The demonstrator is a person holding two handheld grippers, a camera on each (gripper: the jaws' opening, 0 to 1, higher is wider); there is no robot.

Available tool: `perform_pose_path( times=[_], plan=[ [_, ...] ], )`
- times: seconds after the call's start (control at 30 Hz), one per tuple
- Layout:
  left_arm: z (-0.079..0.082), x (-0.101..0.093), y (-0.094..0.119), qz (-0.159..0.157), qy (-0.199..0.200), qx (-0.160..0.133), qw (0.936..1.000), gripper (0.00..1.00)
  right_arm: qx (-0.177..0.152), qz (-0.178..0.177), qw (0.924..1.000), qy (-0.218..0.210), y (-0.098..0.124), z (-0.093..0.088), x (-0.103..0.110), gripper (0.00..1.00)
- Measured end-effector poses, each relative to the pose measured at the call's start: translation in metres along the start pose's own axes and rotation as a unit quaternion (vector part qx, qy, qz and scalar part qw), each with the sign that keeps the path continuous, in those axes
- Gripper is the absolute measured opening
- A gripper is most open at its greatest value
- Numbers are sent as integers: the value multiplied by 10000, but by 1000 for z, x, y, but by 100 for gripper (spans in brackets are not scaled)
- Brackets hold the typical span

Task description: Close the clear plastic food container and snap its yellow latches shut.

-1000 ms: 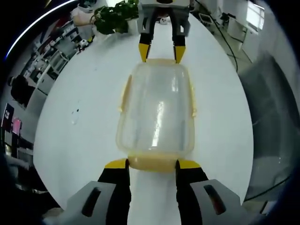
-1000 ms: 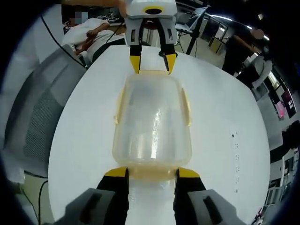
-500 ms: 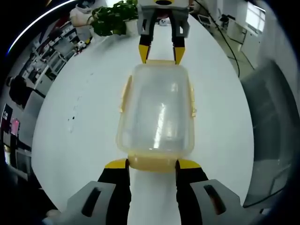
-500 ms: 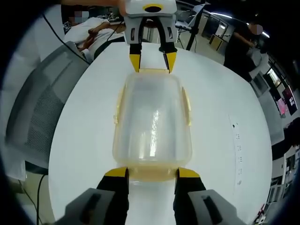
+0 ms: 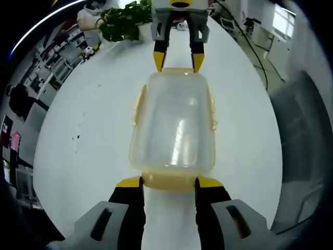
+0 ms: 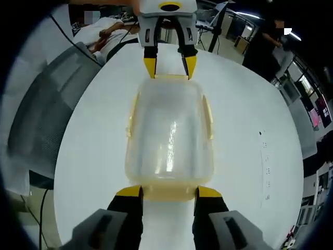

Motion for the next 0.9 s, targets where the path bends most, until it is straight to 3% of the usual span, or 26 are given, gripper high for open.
perform_pose_path(
  times=[0.9],
  plan=[
    [-3, 5, -19, -275, 16, -110, 9996, 35, -5, 299, 9993, -245, -12, -12, -9, 35]
  ],
)
Point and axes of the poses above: the point that each gripper's makers call its tool centre point, and the gripper's own axes: y roughly backward along the fingers, x roughly to its left, z roughly out of its top, the point moved 8 cm from there along y, roughly backward along the fingers, and after that the axes turned 15 degrees about -y, right-handed, at the moved point
